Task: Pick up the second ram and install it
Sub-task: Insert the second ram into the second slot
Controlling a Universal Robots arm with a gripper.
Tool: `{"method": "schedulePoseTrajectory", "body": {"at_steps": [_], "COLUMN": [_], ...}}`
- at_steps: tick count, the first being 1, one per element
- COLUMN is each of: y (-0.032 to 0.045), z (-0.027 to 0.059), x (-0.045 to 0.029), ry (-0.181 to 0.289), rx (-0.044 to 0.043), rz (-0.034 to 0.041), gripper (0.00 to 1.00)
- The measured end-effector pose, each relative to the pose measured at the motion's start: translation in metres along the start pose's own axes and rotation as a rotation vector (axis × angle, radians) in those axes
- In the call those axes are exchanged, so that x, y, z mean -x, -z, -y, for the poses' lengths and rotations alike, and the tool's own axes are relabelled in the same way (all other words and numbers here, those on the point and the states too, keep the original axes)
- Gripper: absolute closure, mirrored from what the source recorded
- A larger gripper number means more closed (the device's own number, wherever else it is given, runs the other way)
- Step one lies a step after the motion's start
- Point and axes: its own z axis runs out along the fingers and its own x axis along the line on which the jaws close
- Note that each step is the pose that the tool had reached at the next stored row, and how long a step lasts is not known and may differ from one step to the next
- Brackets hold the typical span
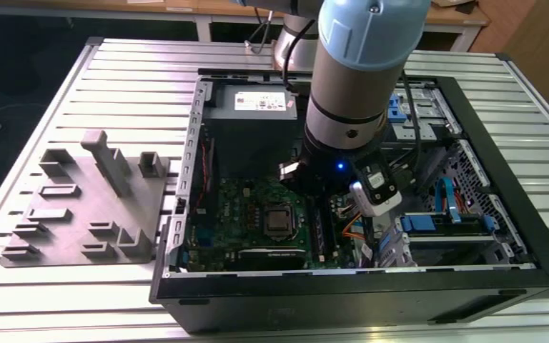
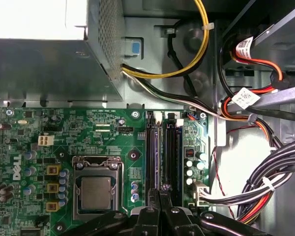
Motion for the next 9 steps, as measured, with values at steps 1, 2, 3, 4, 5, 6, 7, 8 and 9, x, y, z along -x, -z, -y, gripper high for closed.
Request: {"method": "schedulePoseTrajectory", "body": {"at_steps": [1,2,3,4,5,6,7,8,9], "y": [-0.0005,-0.0009,-0.0012,-0.0017,-0.0022,-0.0027,-0.0031,-0.0035,-0.0039], "z": [-0.0001,-0.0002,-0.0003,-0.0004,-0.0006,-0.0008,-0.001,-0.0011,-0.0013], "x": [0.0001,0.0003,0.0004,0.0004,0.0005,0.0005,0.0005,0.0005,0.0004], "ry": [0.0,0.0,0.0,0.0,0.0,0.0,0.0,0.0,0.0], "rx": [0.0,0.0,-0.0001,0.0001,0.0002,0.0004,0.0006,0.0009,0.0011], "rz": [0.0,0.0,0.0,0.0,0.0,0.0,0.0,0.0,0.0], "gripper": [0.92,0.92,0.92,0.92,0.92,0.92,0.92,0.92,0.92]}}
